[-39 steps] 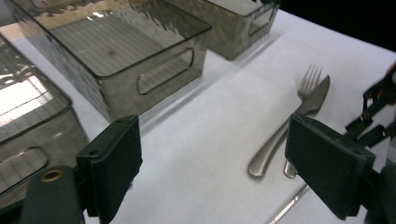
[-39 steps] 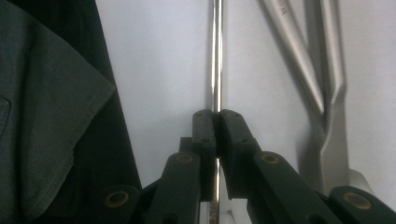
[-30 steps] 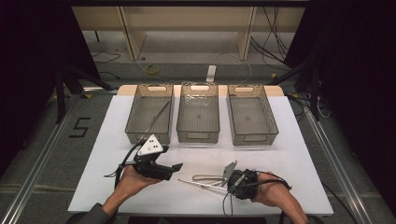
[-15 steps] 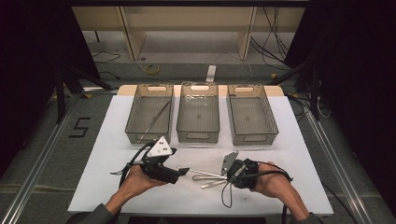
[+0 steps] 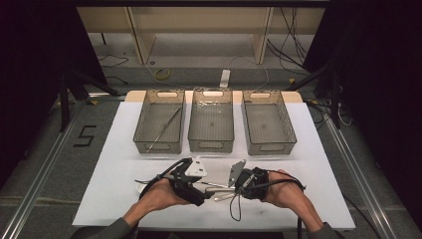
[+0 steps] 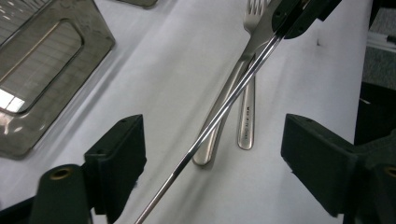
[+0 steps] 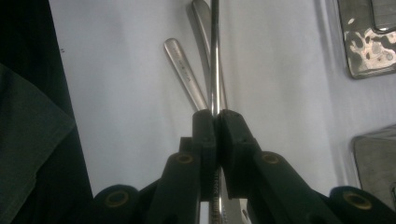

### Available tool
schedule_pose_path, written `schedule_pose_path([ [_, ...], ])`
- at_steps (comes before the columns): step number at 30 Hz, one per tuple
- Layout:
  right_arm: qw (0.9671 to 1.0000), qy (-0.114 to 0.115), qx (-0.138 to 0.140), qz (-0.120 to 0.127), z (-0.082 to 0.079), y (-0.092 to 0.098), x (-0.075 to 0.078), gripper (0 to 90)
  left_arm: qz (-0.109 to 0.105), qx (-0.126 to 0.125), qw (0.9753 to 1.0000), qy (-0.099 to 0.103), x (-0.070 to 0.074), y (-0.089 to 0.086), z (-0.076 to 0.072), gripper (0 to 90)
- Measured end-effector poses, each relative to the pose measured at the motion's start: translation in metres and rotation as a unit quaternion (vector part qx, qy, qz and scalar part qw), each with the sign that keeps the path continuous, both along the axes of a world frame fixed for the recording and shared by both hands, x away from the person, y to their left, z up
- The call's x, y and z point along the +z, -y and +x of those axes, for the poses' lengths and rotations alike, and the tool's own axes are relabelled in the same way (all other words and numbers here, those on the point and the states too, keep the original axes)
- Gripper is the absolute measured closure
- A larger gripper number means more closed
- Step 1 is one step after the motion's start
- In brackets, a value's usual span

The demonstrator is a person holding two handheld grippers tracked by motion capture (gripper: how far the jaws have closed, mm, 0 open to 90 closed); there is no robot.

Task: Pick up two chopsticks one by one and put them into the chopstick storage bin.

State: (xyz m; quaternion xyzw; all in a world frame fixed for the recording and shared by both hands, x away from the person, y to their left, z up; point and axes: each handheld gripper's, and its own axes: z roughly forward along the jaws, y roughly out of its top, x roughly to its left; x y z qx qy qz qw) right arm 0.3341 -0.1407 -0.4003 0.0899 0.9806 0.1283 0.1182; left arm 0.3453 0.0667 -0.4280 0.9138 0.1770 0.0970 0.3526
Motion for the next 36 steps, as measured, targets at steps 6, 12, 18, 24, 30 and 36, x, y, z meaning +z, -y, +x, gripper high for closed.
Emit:
schedule_pose_path([
  [6,1.0000,0.002,0.008,0.001,-0.002,-0.001,0.004,85.6,0.021,-0.012,0.9997,-0.007,0.000,0.013,0.002,29.5],
  [12,0.9999,0.004,0.013,0.003,-0.003,-0.002,0.007,85.6,0.026,-0.026,0.9993,-0.007,-0.001,0.017,0.000,36.5],
  [18,0.9998,0.005,0.018,-0.001,-0.006,-0.003,0.009,85.6,0.033,-0.041,0.9986,-0.009,-0.004,0.017,0.000,44.4],
  [24,0.9997,0.007,0.023,-0.003,-0.007,-0.004,0.009,85.6,0.040,-0.059,0.9974,-0.004,-0.005,0.019,-0.003,55.7],
  [30,0.9996,0.004,0.028,-0.001,-0.008,-0.004,0.009,85.5,0.043,-0.063,0.9971,0.000,-0.004,0.018,-0.002,67.8],
  [36,0.9993,0.002,0.037,0.000,-0.009,-0.003,0.011,85.5,0.050,-0.079,0.9956,0.000,-0.005,0.016,-0.002,74.9],
])
